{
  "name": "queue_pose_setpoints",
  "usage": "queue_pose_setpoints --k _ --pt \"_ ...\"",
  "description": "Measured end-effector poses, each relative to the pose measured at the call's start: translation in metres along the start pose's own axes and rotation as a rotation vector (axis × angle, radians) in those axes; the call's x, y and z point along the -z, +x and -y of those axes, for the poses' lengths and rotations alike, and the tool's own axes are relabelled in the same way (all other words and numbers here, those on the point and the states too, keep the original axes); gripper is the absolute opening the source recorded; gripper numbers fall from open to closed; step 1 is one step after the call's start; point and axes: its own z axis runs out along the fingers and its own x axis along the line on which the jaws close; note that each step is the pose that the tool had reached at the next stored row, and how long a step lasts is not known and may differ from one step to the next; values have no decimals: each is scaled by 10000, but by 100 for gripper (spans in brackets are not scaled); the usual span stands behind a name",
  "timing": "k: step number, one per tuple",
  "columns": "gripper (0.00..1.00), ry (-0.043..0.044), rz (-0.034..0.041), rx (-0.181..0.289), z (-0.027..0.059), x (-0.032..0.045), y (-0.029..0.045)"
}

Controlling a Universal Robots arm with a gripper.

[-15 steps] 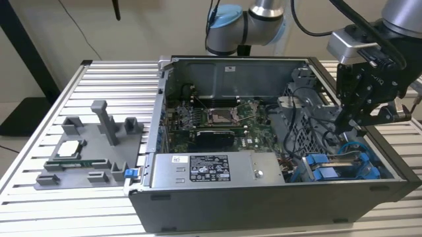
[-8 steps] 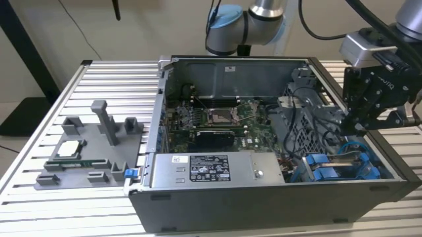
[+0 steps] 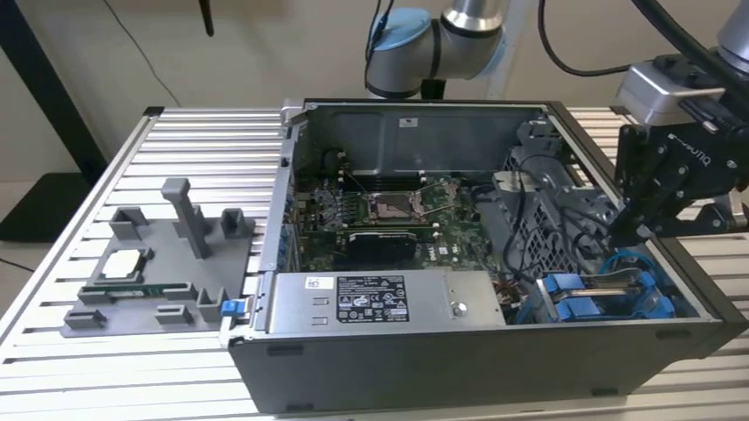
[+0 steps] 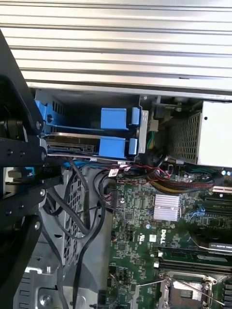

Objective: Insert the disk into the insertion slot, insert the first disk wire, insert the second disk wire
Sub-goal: 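Insert the first disk wire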

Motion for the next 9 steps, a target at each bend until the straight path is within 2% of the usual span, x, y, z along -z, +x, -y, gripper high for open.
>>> queue_pose_setpoints --k 4,9 --pt "0 -86 2 -12 26 -16 49" --pt "0 -108 6 -74 33 -58 101"
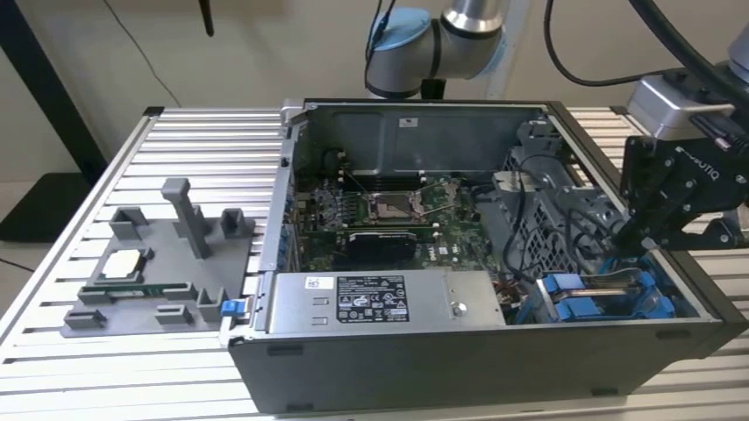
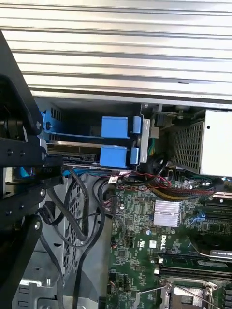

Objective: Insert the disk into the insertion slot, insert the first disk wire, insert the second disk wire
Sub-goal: 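Insert the first disk wire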

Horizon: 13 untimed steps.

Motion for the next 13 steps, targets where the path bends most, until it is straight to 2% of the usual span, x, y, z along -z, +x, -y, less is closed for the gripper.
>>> queue_pose_setpoints --k 13 --pt "0 -70 19 -392 8 -71 70"
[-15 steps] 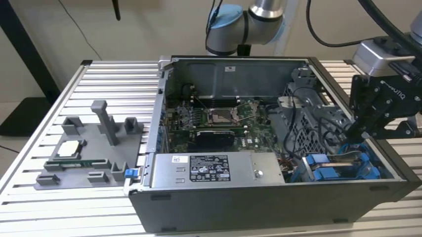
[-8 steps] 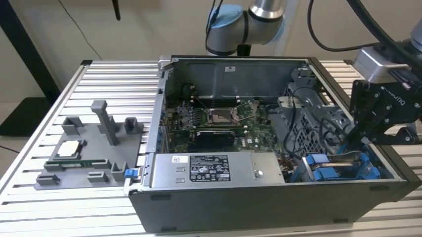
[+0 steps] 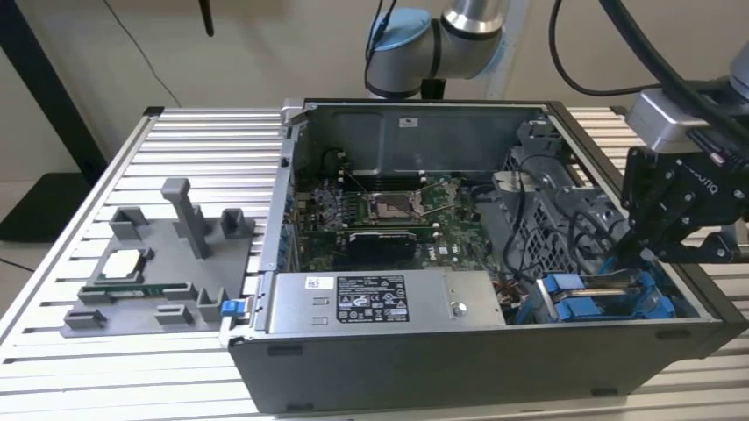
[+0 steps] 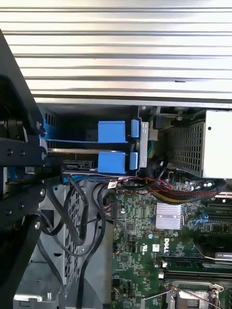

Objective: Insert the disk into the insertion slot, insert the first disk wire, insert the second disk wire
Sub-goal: 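Insert the first disk wire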

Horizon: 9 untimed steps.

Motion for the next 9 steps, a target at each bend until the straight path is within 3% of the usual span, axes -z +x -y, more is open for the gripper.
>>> queue_pose_setpoints --k 9 --pt "0 0 2 1 4 -12 5"
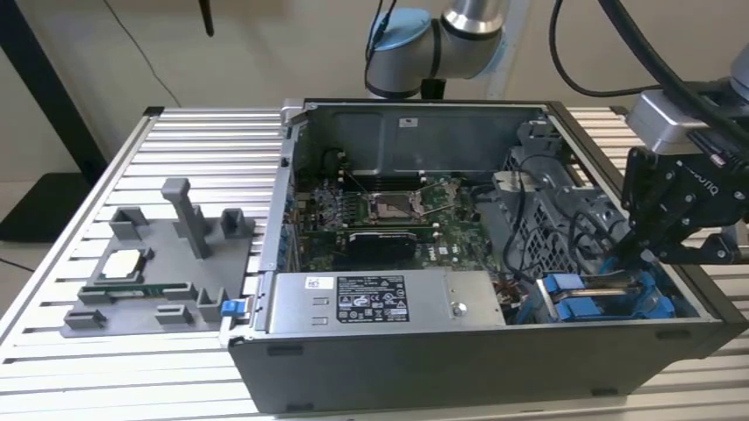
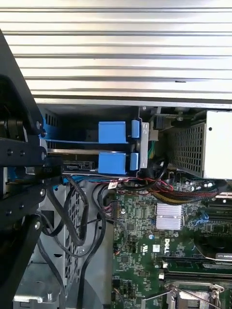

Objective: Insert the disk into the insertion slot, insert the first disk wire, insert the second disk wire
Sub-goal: 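Insert the first disk wire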

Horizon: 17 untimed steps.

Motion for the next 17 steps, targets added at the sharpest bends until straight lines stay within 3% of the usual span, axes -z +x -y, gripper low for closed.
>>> queue_pose_setpoints --k 8,17 --pt "0 1 1 -15 24 -85 4" --pt "0 1 -2 -15 49 -120 7"
